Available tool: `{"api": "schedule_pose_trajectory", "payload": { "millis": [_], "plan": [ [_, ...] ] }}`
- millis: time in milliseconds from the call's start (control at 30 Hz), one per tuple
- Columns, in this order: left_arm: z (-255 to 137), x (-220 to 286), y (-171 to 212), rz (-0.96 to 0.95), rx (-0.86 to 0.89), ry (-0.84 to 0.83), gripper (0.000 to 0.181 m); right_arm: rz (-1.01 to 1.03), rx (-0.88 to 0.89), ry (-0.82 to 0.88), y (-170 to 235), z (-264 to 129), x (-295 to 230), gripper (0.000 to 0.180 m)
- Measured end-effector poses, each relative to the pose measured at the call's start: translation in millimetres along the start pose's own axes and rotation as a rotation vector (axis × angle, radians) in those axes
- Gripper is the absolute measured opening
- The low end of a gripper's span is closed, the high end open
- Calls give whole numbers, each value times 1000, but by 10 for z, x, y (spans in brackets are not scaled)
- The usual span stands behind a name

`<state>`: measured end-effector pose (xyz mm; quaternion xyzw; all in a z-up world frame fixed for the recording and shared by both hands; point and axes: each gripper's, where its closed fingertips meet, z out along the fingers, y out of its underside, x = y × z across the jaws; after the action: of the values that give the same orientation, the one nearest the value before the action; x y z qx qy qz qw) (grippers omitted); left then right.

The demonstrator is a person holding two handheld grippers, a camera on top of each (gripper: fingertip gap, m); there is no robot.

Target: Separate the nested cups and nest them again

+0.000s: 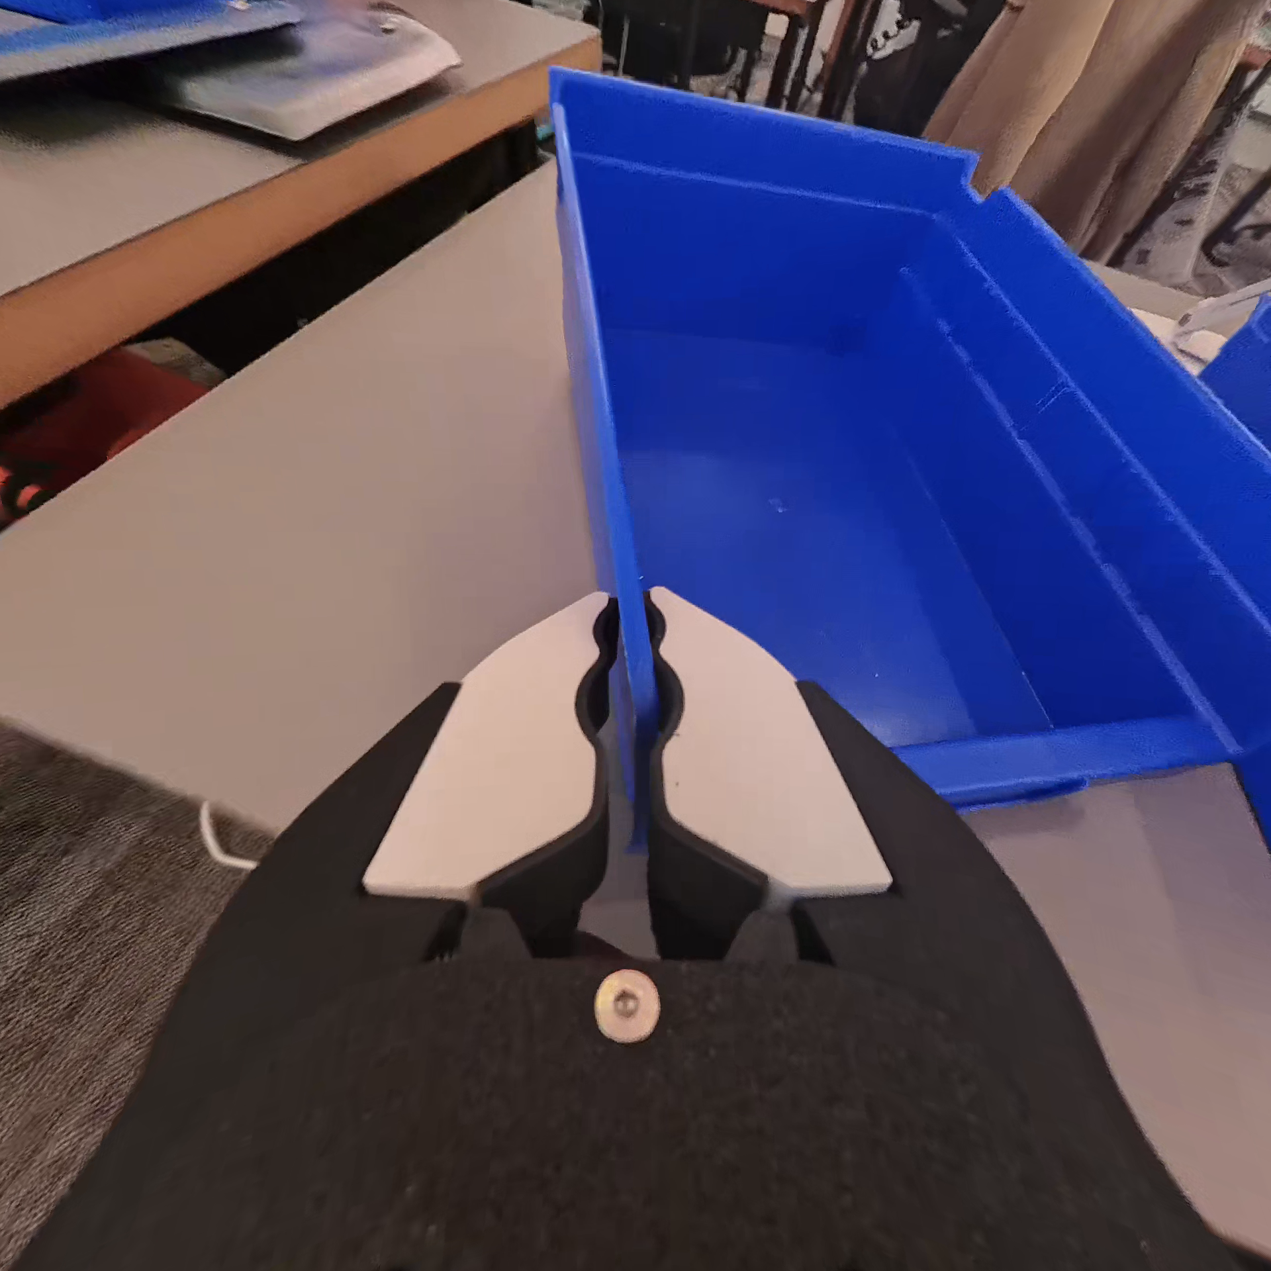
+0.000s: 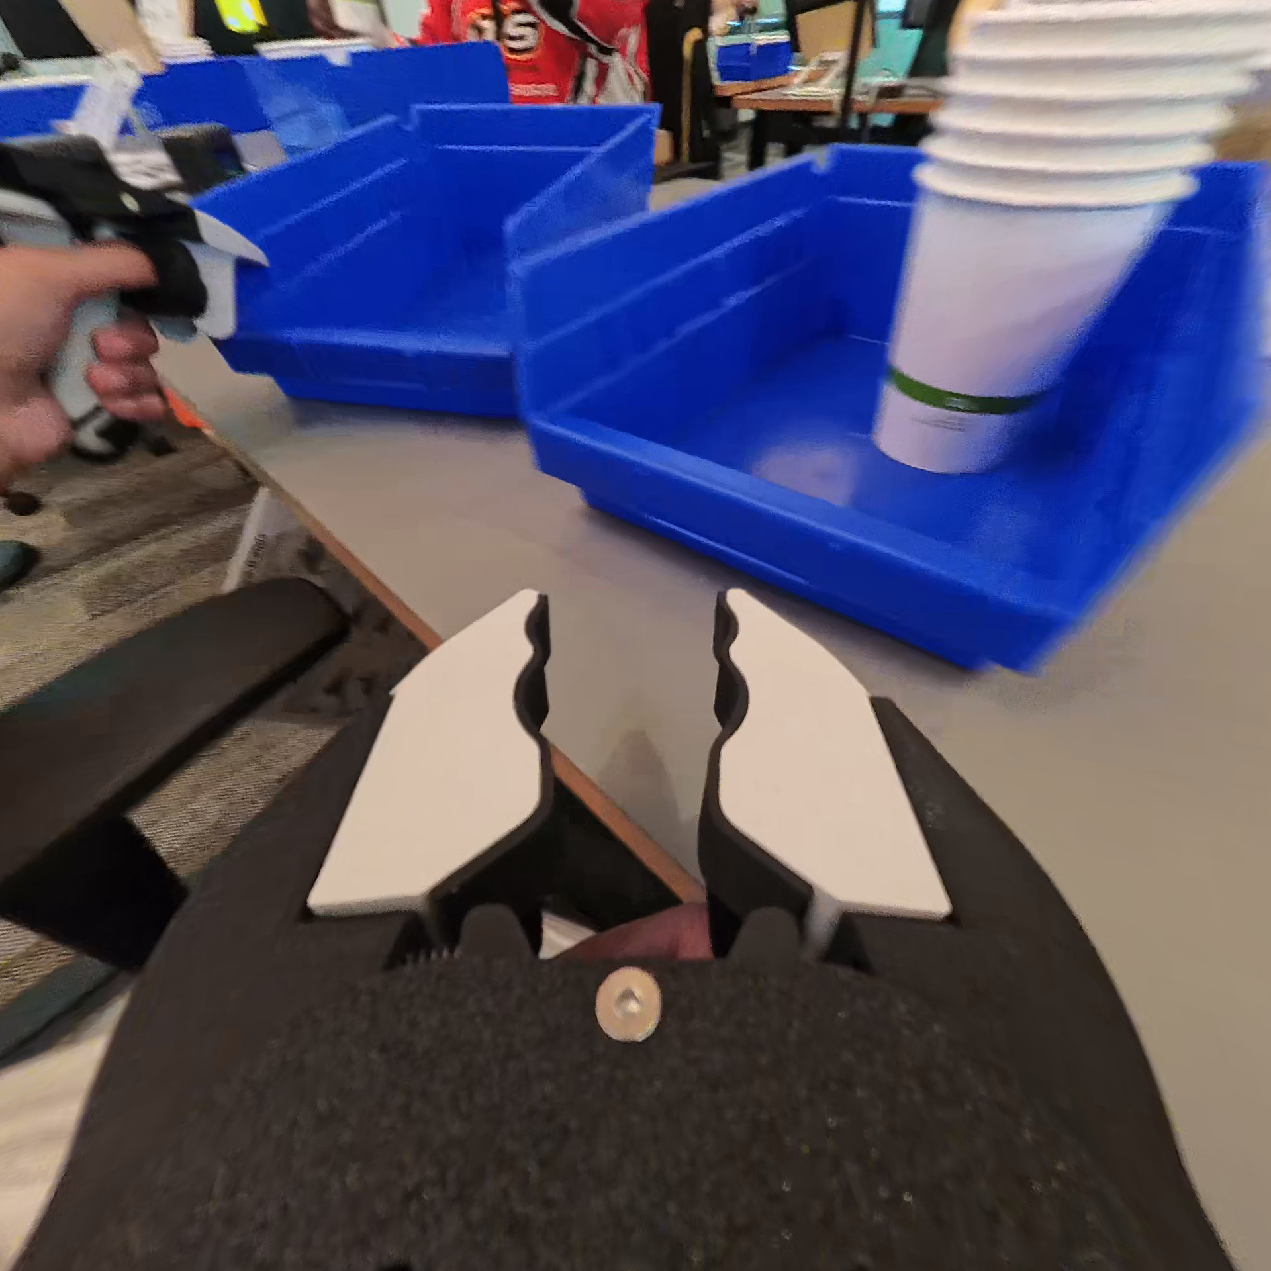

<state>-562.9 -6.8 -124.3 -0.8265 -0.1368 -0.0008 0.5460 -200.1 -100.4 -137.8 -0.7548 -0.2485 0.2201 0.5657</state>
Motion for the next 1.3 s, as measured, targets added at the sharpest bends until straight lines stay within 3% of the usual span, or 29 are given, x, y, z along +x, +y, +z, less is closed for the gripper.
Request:
{"api": "schedule_pose_trajectory", "payload": {
  "millis": [200,300,433,633,767,933,1100,1300],
  "plan": [
    [-671,-20,276,-31,61,0,5,39,7,-95,-304,691,-872,45],
    [-864,35,409,-72,73,45,5,46,22,-34,-370,952,-911,42],
    [-1028,131,522,-39,86,64,5,41,65,-10,-437,1121,-928,21],
    [-1216,204,496,70,182,-56,5,40,124,98,-637,1145,-797,3],
    [-1418,440,220,206,308,-124,6,27,279,134,-1173,906,-647,3],
    [-1602,1039,-514,266,488,-59,5,-1,445,218,-1811,427,-185,3],
    [-1664,2170,-1086,350,600,136,6,-19,547,411,-2305,-398,673,3],
    [-1575,3754,-1172,381,599,345,6,-18,549,669,-2343,-1409,1842,3]
  ]
}}
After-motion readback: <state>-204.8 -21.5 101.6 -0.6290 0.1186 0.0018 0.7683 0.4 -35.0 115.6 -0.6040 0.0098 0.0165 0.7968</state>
